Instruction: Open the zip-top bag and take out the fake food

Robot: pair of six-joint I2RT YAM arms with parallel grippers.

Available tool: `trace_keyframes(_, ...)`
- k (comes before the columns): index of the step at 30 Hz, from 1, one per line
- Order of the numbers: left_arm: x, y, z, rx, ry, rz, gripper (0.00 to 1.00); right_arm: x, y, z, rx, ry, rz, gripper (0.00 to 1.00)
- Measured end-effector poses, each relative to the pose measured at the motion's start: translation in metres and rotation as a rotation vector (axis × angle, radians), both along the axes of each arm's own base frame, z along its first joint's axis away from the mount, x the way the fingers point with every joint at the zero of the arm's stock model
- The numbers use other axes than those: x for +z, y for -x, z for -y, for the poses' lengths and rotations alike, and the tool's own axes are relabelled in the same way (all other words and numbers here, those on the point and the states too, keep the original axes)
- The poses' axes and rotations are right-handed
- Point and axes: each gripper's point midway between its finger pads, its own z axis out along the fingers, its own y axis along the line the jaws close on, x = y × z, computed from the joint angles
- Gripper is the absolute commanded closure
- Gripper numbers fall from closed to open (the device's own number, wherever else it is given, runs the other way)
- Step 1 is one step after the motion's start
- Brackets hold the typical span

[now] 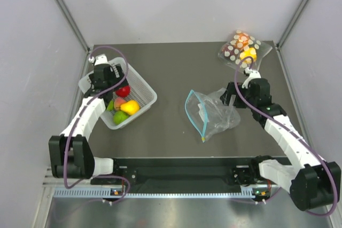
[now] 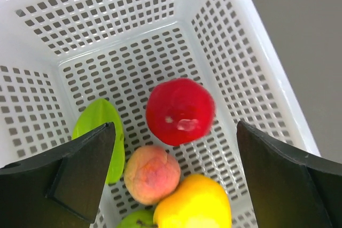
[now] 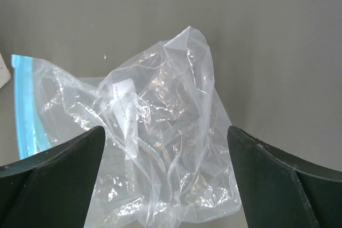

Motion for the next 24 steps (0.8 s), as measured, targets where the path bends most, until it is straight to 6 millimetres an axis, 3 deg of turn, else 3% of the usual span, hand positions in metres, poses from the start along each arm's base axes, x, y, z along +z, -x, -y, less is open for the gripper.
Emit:
trace_keyframes(12, 0.072, 0.031, 0.016, -0.087, 0.045, 0.036, 0.01, 0.055, 0.009, 0.016, -0.051, 0.026, 0.166, 0.02)
trace_keyframes(18, 0.094, 0.048, 0.019, -0.12, 0.042, 0.044, 0.01, 0.083, 0.01, 0.026, -0.093, 0.047, 0.243, 0.02)
trace_keyframes(24, 0.103, 0.058, 0.024, -0.171, 0.029, 0.049, 0.01, 0.096, 0.015, 0.035, -0.124, 0.064, 0.287, 0.01)
